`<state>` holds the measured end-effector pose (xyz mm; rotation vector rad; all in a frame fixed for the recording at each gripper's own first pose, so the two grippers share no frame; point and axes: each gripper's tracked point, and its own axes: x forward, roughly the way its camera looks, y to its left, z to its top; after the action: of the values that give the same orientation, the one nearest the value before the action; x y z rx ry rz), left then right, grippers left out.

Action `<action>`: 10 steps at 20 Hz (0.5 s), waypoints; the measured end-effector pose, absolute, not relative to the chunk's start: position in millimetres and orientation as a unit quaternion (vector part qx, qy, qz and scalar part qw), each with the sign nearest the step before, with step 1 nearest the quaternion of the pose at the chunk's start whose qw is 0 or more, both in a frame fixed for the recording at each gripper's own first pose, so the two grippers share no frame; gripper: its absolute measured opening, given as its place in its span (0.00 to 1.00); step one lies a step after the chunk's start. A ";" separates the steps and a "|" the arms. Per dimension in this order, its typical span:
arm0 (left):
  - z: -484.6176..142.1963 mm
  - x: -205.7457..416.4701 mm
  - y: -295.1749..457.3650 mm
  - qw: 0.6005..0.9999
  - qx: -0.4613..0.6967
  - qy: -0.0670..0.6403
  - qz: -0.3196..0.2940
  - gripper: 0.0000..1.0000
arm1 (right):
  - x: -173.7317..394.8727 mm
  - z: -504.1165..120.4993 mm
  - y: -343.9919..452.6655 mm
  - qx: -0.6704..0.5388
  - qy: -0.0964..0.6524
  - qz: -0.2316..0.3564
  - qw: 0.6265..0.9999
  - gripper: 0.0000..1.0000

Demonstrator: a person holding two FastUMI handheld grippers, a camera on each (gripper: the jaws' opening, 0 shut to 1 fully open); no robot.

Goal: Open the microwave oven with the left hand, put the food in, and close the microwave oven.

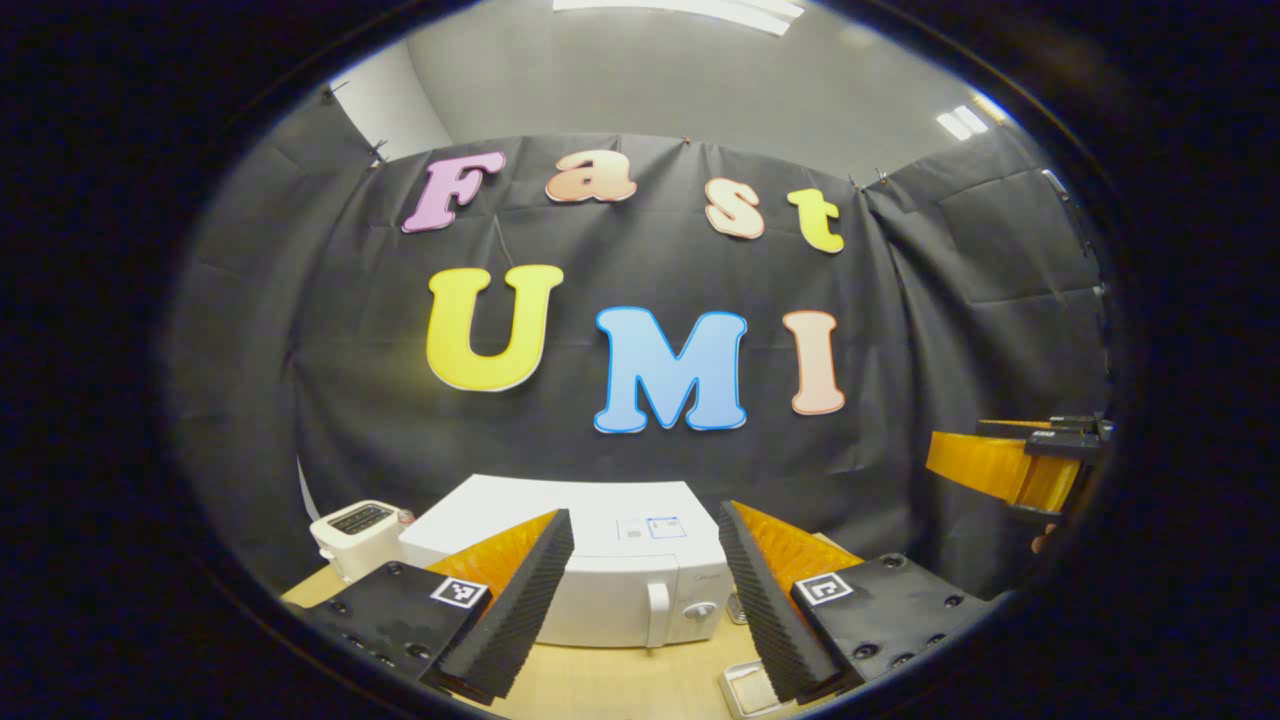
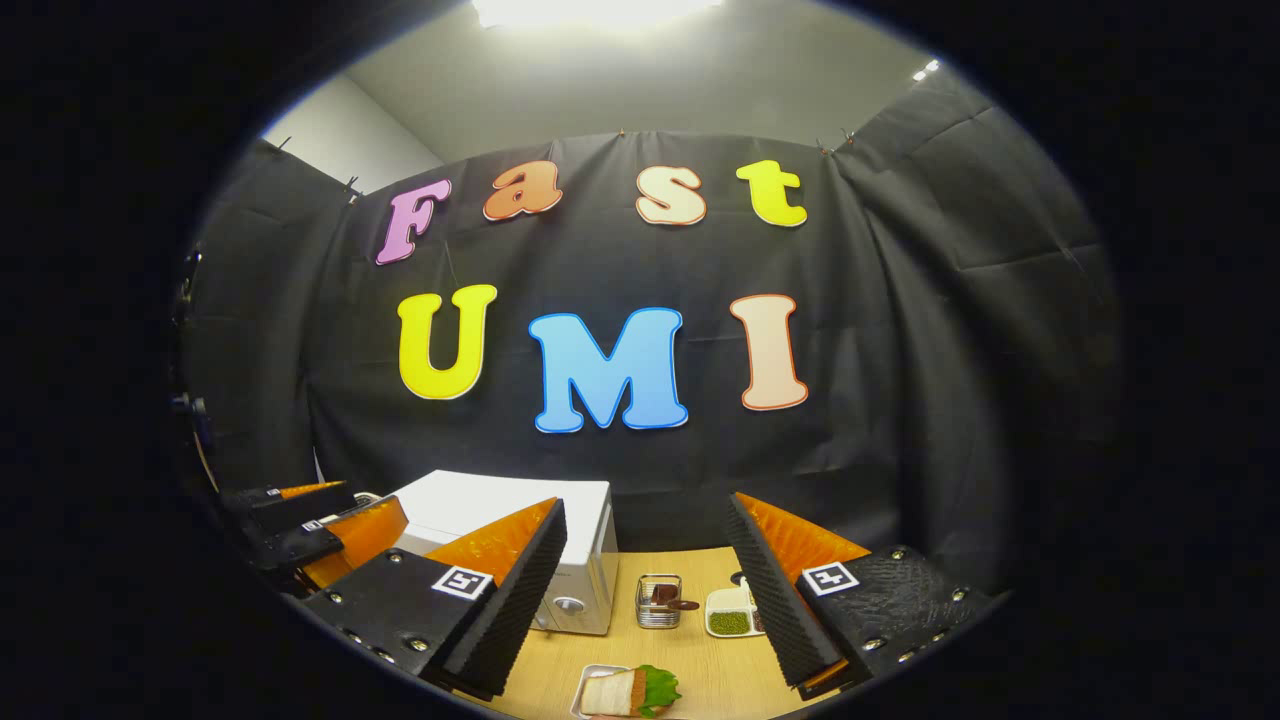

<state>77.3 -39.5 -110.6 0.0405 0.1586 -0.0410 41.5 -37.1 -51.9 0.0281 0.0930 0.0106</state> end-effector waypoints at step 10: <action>-265.6 142.8 -45.9 0.983 0.015 0.184 -0.013 0.96 | 37.2 -83.4 -83.5 -0.003 0.090 -0.026 0.996 0.96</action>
<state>142.8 -45.9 -265.6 0.0301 0.3696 -0.0258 37.2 -83.5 -83.4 -0.0060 0.1801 -0.0517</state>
